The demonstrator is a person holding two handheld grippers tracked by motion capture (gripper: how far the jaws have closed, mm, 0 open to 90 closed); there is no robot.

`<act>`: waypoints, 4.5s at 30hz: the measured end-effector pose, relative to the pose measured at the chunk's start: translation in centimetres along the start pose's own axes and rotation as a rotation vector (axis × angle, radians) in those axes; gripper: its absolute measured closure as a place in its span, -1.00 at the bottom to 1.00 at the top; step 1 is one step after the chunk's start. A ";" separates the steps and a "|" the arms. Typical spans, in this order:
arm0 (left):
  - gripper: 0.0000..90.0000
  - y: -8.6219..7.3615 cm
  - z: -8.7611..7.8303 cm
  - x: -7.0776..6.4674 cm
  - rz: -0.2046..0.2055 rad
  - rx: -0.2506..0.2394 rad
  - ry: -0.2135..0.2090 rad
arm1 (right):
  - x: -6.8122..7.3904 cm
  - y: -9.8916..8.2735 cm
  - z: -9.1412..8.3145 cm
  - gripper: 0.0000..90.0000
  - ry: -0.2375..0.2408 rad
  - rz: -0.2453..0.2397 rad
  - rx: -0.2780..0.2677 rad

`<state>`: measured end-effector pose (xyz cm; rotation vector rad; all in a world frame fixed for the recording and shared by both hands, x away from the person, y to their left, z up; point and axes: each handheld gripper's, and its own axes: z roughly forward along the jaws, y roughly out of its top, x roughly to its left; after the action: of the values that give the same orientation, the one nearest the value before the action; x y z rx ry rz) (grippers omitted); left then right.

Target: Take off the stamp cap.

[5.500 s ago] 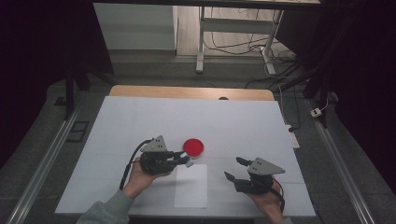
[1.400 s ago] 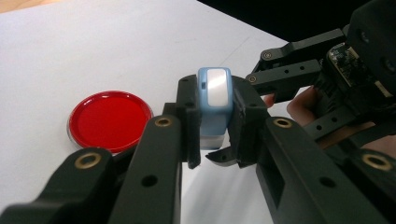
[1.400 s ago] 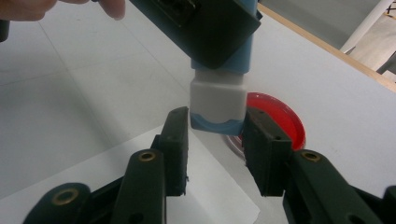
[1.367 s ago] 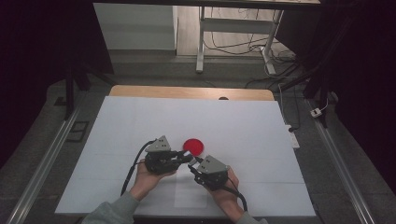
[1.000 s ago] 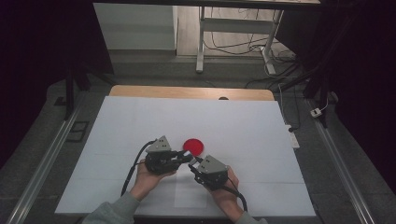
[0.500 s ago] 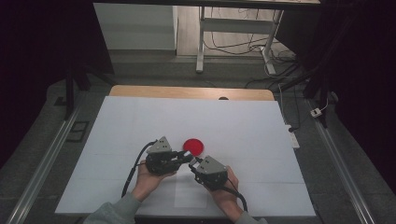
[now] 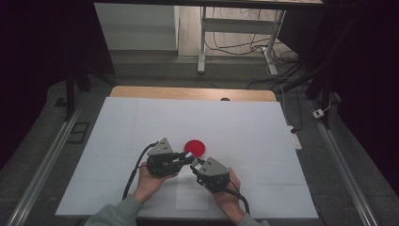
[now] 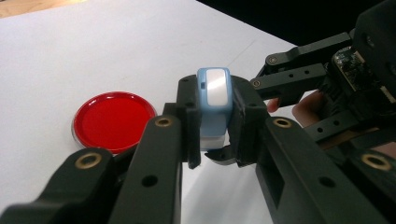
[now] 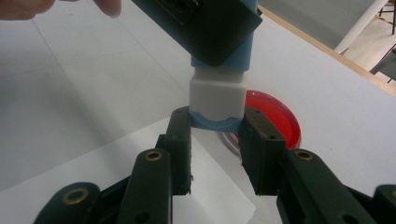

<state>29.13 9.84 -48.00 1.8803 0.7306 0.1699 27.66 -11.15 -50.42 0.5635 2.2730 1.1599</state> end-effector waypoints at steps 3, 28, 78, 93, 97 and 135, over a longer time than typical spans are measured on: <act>0.69 0.0 0.0 0.0 -0.001 -0.002 0.000 | 0.0 0.0 0.0 0.45 0.001 -0.002 -0.004; 0.69 0.0 -0.1 0.0 0.001 -0.010 -0.004 | 0.1 -0.2 0.0 0.45 -0.003 0.000 -0.028; 0.69 0.0 -1.6 1.2 -0.053 -0.057 -0.029 | -0.9 -0.3 -0.7 0.45 0.036 0.004 -0.022; 0.69 0.0 -1.7 1.2 -0.043 -0.053 -0.015 | -1.7 -0.7 -1.3 0.45 0.031 0.031 -0.038; 0.69 0.0 -1.8 1.3 -0.043 -0.050 -0.013 | -1.9 -0.8 -1.4 0.45 0.033 0.037 -0.037; 0.69 0.1 -2.0 1.7 -0.052 -0.046 0.003 | -5.8 -4.3 -4.8 0.45 0.015 0.128 -0.035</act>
<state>29.66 12.41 -47.45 1.8155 0.7710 0.1557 28.68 -19.71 -50.10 0.6969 2.2521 1.2666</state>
